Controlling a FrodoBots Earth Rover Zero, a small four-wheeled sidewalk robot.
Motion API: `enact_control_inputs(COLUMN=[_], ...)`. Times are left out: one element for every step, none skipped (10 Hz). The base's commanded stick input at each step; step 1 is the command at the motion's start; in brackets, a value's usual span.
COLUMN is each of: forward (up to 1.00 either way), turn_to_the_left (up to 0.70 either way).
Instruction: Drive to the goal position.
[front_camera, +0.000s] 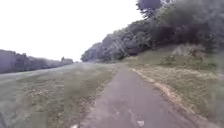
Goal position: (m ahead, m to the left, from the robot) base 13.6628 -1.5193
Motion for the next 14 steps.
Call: enact_control_inputs(forward=[0.45, 0.45, 0.45, 0.45, 0.45, 0.45, 0.45, 0.45, 0.45, 0.45, 0.45, 0.45, 0.45, 0.45], turn_to_the_left=[0.0, 0.0, 0.0, 0.0, -0.04, -0.14, -0.24, -0.27, -0.27, -0.2, -0.15, -0.09, -0.18, -0.26])
